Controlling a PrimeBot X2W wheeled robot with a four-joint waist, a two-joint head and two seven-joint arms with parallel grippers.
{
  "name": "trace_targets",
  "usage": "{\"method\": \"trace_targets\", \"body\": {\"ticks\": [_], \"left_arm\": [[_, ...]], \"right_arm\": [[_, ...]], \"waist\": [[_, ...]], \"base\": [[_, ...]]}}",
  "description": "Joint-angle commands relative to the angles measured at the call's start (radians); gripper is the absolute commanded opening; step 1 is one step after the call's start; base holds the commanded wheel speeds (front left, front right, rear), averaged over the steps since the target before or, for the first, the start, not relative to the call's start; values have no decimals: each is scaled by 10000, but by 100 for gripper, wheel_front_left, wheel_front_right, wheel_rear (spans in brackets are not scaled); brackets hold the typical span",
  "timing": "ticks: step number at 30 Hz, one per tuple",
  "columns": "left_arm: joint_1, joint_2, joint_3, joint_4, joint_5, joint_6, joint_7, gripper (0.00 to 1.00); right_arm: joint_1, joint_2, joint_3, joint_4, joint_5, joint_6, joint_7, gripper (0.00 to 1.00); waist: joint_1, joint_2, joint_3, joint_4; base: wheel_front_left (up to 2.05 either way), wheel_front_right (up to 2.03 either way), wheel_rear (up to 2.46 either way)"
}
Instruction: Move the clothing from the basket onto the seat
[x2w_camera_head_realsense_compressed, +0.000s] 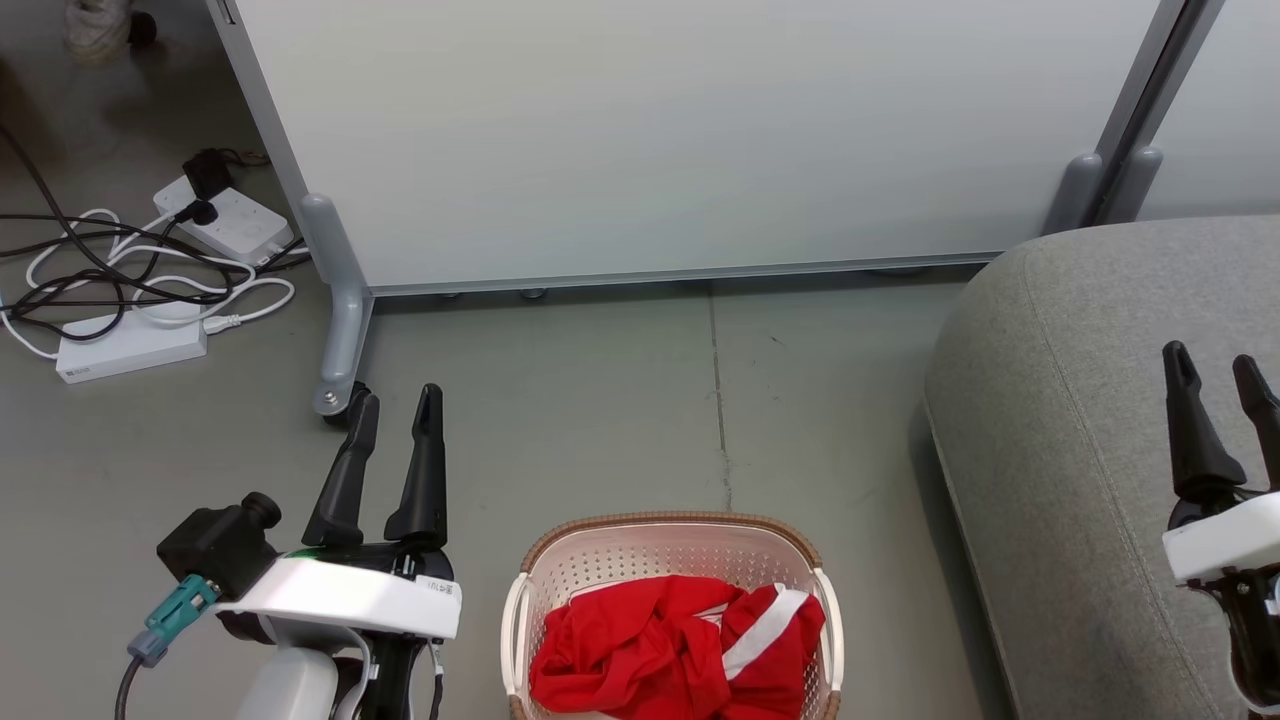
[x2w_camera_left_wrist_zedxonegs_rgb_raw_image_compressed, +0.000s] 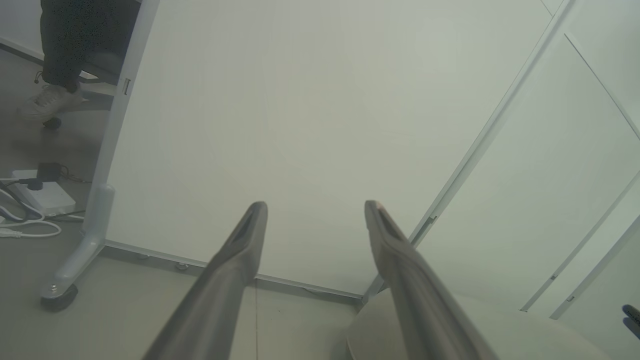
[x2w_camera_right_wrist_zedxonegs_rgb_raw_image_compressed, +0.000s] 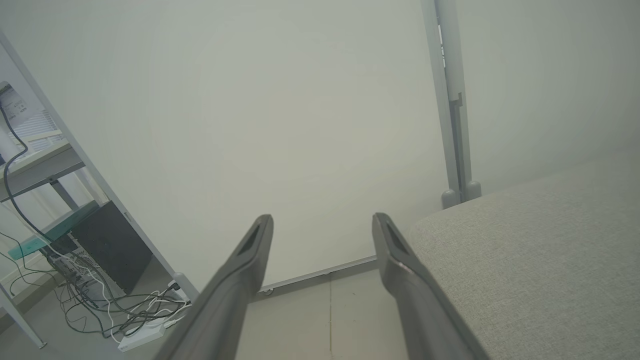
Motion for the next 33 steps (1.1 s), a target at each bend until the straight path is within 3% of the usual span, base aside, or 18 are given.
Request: {"method": "trace_targets", "body": {"ticks": [1,17,33], "left_arm": [[-338,69,25,-74,289,51,9,100],[-272,272,229,-130,2231,694,660,100],[-53,474,350,-105,3524,1048,1152,100]], "right_arm": [[-31,-119,100,-188,-285,48,-155,100],[319,132,935,-37,-2196,49,-1228,100],[519,408,1479,596,-3079,53,-2056,100]], "waist": [[0,-1,-2,4],[0,-1,-68,26],[0,-1,-61,37]], "base": [[0,0,0],[0,0,0],[0,0,0]]}}
